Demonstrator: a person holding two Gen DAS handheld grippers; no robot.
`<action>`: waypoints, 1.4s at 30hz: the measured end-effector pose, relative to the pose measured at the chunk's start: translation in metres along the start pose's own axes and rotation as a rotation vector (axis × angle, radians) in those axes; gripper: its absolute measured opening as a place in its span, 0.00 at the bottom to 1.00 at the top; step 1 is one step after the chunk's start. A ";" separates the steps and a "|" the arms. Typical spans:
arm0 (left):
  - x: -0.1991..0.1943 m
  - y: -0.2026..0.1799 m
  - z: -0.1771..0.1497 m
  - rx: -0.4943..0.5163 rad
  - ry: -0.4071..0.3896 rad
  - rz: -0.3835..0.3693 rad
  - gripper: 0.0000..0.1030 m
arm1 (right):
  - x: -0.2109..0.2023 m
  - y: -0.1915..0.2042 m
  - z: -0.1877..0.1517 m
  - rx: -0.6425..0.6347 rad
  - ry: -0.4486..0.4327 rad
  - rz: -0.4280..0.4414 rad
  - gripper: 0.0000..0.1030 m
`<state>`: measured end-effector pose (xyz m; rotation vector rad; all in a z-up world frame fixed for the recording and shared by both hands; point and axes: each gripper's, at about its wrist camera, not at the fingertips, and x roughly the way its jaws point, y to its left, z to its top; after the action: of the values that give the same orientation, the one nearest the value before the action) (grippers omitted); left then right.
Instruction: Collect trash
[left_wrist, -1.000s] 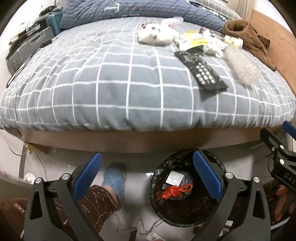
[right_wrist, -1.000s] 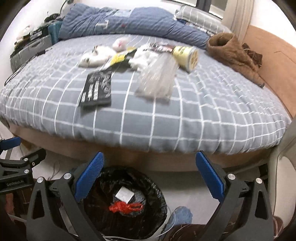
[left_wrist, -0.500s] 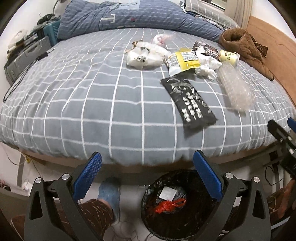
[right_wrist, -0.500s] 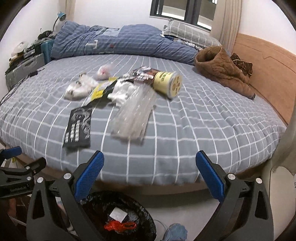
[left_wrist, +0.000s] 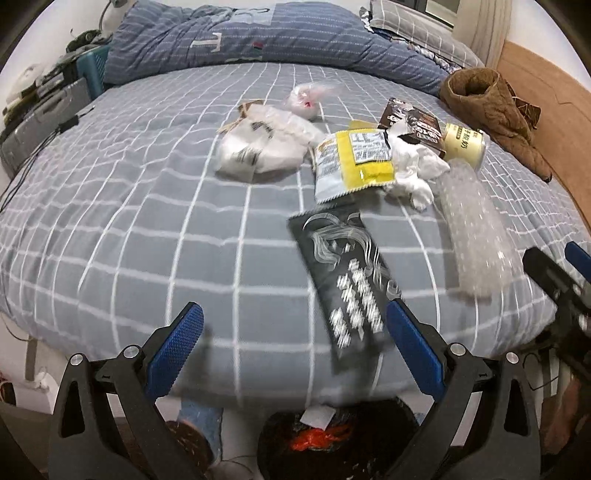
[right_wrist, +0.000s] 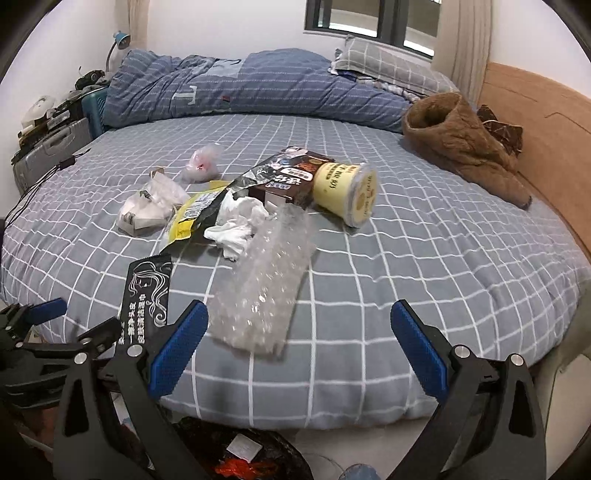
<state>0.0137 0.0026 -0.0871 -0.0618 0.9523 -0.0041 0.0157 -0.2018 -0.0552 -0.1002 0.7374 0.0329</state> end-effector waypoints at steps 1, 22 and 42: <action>0.003 -0.003 0.003 0.000 0.000 0.000 0.94 | 0.004 0.001 0.004 -0.001 0.002 0.003 0.92; 0.044 -0.028 0.017 0.030 0.059 0.010 0.63 | 0.065 0.000 0.016 0.038 0.132 0.098 0.54; 0.037 -0.028 0.019 0.031 0.048 -0.028 0.41 | 0.058 0.000 0.014 0.050 0.133 0.134 0.21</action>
<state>0.0514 -0.0250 -0.1050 -0.0470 0.9993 -0.0467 0.0683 -0.2010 -0.0838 -0.0050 0.8762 0.1365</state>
